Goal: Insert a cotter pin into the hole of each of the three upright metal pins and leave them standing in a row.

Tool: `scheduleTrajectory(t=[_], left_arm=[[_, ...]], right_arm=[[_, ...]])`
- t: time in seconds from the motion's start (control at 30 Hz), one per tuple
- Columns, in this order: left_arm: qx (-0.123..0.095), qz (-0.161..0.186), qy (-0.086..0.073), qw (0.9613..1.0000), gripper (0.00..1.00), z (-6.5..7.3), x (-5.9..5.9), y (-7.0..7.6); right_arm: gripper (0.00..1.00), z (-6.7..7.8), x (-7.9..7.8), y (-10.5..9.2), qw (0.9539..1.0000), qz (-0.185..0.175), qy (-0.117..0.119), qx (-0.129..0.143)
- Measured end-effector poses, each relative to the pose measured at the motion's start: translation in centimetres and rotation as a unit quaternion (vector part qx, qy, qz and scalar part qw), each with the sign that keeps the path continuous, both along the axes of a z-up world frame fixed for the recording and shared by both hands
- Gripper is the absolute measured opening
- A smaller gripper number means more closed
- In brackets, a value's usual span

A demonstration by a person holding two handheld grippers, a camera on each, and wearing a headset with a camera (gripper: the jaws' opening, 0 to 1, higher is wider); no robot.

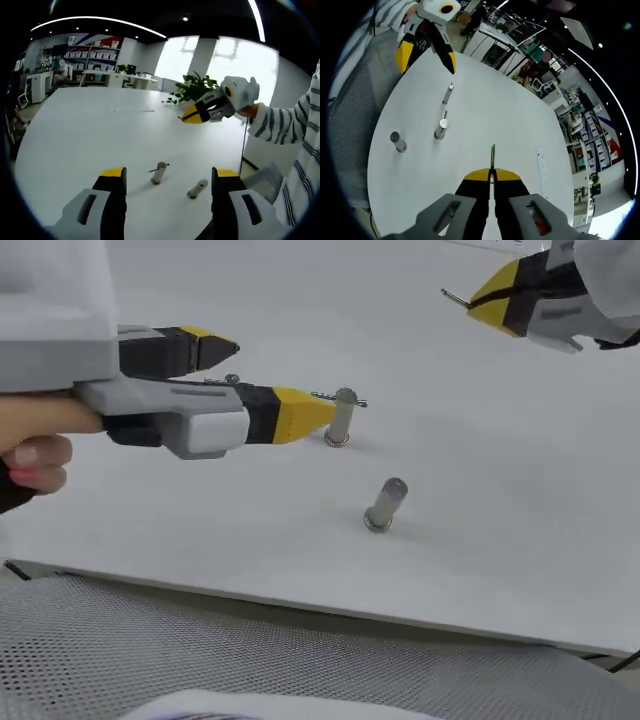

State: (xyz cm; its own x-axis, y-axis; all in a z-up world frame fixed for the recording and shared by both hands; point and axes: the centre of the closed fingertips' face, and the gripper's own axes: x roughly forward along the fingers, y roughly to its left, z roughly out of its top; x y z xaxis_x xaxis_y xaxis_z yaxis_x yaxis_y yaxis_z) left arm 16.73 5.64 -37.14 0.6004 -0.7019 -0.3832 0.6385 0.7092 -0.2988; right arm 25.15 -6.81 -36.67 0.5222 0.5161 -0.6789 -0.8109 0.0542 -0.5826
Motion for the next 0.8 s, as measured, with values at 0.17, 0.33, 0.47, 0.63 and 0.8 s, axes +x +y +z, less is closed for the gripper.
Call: scheduleTrajectory(t=[0.17,0.33,0.47,0.63,0.8], left_arm=[[-0.012,-0.012,0.009,0.9998,0.58,0.1,0.6,-1.4],[-0.027,-0.028,0.014,0.9991,0.50,0.4,1.1,-3.1],[-0.037,-0.043,0.013,0.9983,0.45,0.8,1.4,-4.1],[-0.047,-0.054,0.020,0.9972,0.38,1.0,1.6,-5.2],[-0.051,-0.057,0.025,0.9968,0.28,1.0,1.7,-5.6]], right_arm=[[0.00,-0.1,-1.3,0.2,0.9999,0.006,-0.009,-0.001],[0.00,0.0,-2.8,1.0,0.9998,0.013,-0.015,0.009],[0.00,0.0,-3.6,1.7,0.9995,0.021,-0.016,0.016],[0.00,0.1,-4.6,2.8,0.9990,0.035,-0.017,0.023],[0.00,0.1,-5.6,3.8,0.9982,0.051,-0.018,0.025]])
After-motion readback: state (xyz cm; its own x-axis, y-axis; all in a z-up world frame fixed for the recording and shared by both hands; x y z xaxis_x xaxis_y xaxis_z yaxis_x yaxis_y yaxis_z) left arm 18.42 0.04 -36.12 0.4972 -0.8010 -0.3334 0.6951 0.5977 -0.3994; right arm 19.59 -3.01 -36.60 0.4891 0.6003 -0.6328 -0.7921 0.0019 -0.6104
